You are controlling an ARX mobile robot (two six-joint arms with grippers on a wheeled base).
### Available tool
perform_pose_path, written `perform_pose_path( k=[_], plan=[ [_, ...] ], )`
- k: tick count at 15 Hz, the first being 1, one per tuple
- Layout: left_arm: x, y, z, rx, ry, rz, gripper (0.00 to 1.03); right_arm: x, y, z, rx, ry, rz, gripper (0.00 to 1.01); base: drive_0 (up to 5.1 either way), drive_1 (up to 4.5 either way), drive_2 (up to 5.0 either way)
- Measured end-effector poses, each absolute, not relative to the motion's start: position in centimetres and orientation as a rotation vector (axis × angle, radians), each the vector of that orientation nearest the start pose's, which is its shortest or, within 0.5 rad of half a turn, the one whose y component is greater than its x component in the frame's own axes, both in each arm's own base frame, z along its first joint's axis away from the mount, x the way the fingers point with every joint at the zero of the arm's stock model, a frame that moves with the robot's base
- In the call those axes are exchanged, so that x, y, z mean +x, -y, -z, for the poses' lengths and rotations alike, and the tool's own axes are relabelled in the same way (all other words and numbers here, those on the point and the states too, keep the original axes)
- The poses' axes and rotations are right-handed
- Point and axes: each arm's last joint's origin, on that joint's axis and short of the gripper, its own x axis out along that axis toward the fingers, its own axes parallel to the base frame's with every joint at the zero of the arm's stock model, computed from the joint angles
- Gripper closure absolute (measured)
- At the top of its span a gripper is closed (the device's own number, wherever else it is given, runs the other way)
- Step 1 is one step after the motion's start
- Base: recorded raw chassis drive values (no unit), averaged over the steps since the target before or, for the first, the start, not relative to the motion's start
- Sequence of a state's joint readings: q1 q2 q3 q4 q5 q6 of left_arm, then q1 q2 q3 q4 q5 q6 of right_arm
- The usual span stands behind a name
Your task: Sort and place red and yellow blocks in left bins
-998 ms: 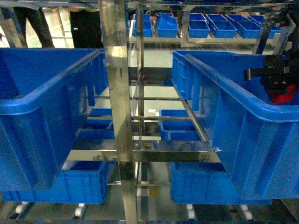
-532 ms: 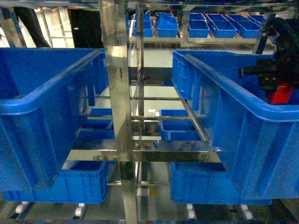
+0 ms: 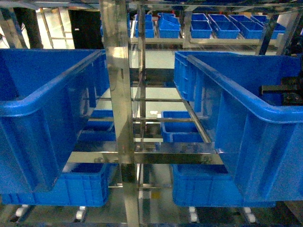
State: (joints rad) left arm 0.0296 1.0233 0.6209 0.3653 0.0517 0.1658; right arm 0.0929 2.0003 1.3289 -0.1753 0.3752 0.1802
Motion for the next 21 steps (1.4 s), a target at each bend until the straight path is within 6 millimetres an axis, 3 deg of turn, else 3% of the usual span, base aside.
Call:
perform_pose_path(
  k=[3, 5, 6, 9, 13, 14, 15, 16, 18, 21],
  plan=[
    [22.8, -0.5, -28.5, 0.164, -0.036, 0.025, 0.76, 42.1, -4.0, -17.2, -0.03, -0.768, 0.328, 0.73, 0.0, 0.0, 0.0],
    [22.8, -0.5, -28.4, 0.164, -0.036, 0.025, 0.76, 42.2, -4.2, -17.6, -0.028, -0.744, 0.327, 0.5, 0.0, 0.0, 0.0],
    [22.8, -0.5, -28.5, 0.164, -0.036, 0.024, 0.76, 42.3, -4.1, -18.1, -0.02, -0.714, 0.332, 0.34, 0.0, 0.0, 0.0],
    [22.8, -0.5, -28.4, 0.164, -0.036, 0.025, 0.76, 42.4, -3.9, -19.6, 0.003, -0.634, 0.326, 0.02, 0.0, 0.0, 0.0],
    [22.8, -0.5, -28.5, 0.164, -0.036, 0.025, 0.76, 40.9, -4.8, -22.3, 0.038, -0.568, 0.223, 0.03, 0.0, 0.0, 0.0],
    [22.8, -0.5, -28.5, 0.164, -0.036, 0.025, 0.76, 39.9, -5.8, -22.4, 0.04, -0.562, 0.188, 0.03, 0.0, 0.0, 0.0],
    [22.8, -0.5, -28.4, 0.164, -0.036, 0.025, 0.76, 37.7, -8.1, -22.7, 0.048, -0.549, 0.104, 0.03, 0.0, 0.0, 0.0],
    [22.8, -0.5, -28.4, 0.164, -0.036, 0.024, 0.76, 33.7, -9.9, -23.6, 0.128, -0.507, 0.029, 0.03, 0.0, 0.0, 0.0],
    [22.8, -0.5, -28.4, 0.164, -0.036, 0.026, 0.76, 31.1, -9.6, -24.8, 0.157, -0.473, 0.019, 0.03, 0.0, 0.0, 0.0],
    [22.8, -0.5, -28.4, 0.164, -0.036, 0.025, 0.76, 26.2, -7.6, -28.2, 0.164, -0.419, 0.019, 0.03, 0.0, 0.0, 0.0]
  ],
)
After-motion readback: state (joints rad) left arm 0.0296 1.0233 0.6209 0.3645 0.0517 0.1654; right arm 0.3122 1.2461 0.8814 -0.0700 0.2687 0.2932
